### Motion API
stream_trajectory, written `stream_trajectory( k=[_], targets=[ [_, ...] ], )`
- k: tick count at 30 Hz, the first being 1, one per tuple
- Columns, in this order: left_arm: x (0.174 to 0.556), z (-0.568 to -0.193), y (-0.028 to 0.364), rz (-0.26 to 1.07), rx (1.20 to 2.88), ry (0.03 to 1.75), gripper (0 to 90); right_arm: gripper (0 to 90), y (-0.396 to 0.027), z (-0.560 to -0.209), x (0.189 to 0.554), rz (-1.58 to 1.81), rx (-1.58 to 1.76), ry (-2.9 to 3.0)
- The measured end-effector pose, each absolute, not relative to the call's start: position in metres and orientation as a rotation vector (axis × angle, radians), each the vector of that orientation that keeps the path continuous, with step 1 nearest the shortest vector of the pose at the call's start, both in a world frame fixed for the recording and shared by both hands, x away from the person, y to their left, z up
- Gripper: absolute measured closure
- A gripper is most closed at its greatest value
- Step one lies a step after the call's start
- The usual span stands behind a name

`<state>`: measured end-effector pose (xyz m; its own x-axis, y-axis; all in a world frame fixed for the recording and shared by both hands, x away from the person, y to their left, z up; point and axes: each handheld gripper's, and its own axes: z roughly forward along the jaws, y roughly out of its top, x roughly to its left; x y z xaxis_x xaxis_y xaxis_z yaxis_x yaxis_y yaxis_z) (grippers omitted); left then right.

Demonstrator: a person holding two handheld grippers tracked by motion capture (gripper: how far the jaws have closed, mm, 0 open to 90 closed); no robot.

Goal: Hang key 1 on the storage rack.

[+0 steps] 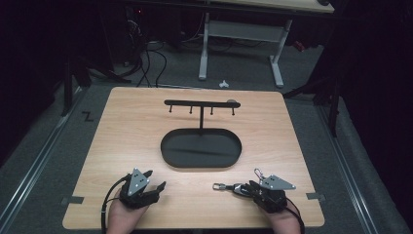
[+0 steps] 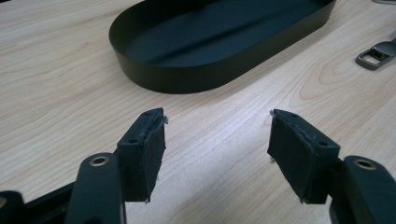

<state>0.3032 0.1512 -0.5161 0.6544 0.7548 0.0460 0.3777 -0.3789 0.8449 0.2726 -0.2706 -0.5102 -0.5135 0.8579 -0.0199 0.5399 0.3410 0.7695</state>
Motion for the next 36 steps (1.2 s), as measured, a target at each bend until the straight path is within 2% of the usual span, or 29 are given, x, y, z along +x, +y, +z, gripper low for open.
stream_trajectory(
  k=[3, 4, 5, 7, 12, 18, 19, 21, 22, 27, 36],
  targets=[
    [0.300, -0.517, 0.158, 0.551, 1.995, 0.900, 36.8, 60.6, -0.265, -0.506, 0.277, 1.050, 1.194, 2.212],
    [0.300, -0.517, 0.158, 0.551, 1.995, 0.900, 36.8, 60.6, -0.265, -0.506, 0.277, 1.050, 1.194, 2.212],
    [0.299, -0.517, 0.161, 0.557, 1.986, 0.910, 36.8, 52.2, -0.259, -0.505, 0.278, 1.069, 1.176, 2.229],
    [0.298, -0.516, 0.164, 0.560, 1.981, 0.918, 36.8, 44.7, -0.255, -0.506, 0.280, 1.077, 1.159, 2.242],
    [0.296, -0.516, 0.169, 0.564, 1.977, 0.927, 36.8, 32.7, -0.245, -0.512, 0.284, 1.061, 1.141, 2.297],
    [0.296, -0.516, 0.171, 0.566, 1.973, 0.931, 36.8, 32.3, -0.248, -0.519, 0.288, 0.998, 1.174, 2.325],
    [0.295, -0.516, 0.171, 0.565, 1.974, 0.931, 36.8, 35.9, -0.249, -0.521, 0.289, 0.979, 1.184, 2.337],
    [0.295, -0.516, 0.171, 0.565, 1.974, 0.931, 36.8, 37.2, -0.250, -0.521, 0.290, 0.978, 1.186, 2.339],
    [0.295, -0.516, 0.171, 0.566, 1.974, 0.931, 36.8, 42.0, -0.250, -0.521, 0.290, 0.976, 1.200, 2.340],
    [0.294, -0.516, 0.172, 0.565, 1.977, 0.934, 36.8, 47.1, -0.251, -0.521, 0.292, 0.969, 1.244, 2.332],
    [0.294, -0.516, 0.172, 0.561, 1.977, 0.935, 36.8, 47.5, -0.253, -0.519, 0.292, 0.983, 1.251, 2.325]
  ],
)
